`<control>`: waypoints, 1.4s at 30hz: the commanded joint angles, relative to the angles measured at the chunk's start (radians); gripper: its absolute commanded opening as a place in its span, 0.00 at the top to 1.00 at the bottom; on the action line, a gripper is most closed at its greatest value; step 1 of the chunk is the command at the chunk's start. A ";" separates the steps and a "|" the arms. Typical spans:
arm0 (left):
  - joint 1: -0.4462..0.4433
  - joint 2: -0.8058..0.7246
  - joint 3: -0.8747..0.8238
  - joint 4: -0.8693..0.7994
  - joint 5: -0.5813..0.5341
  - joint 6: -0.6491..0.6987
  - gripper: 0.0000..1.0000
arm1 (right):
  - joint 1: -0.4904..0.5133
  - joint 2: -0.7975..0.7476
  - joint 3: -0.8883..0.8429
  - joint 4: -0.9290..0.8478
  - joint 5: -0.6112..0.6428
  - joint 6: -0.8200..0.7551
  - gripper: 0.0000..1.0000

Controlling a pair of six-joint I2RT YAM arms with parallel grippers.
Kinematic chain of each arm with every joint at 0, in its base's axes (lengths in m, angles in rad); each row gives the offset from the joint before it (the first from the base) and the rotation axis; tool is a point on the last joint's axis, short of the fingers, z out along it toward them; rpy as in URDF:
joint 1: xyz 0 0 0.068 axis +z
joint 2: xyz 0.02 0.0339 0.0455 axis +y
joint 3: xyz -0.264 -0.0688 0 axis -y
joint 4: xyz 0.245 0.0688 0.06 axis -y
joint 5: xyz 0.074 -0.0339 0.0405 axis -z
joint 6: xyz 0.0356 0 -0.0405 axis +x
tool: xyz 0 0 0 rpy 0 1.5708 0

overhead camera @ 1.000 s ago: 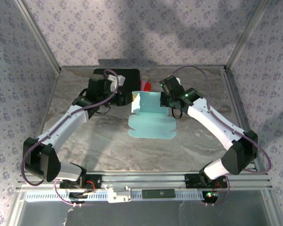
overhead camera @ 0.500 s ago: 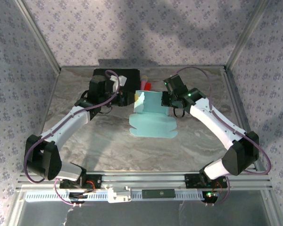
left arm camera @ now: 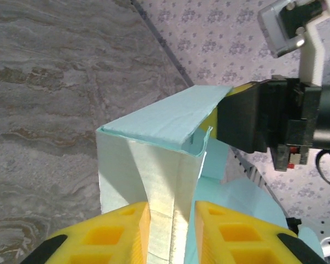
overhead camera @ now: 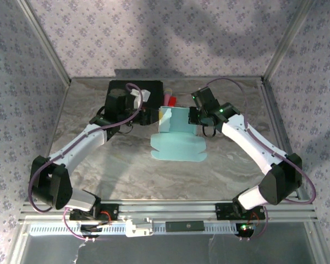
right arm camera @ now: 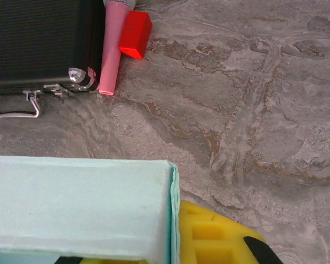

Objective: Fold the paper box

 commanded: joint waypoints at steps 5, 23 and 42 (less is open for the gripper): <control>-0.047 0.022 0.062 -0.071 -0.090 0.066 0.79 | 0.014 -0.016 0.000 0.020 -0.019 -0.005 1.00; -0.119 0.034 0.098 -0.128 -0.231 0.102 0.83 | 0.044 -0.005 0.004 0.019 -0.015 -0.005 1.00; -0.164 0.088 0.166 -0.184 -0.286 0.143 0.81 | 0.048 -0.009 0.006 0.035 -0.055 -0.016 1.00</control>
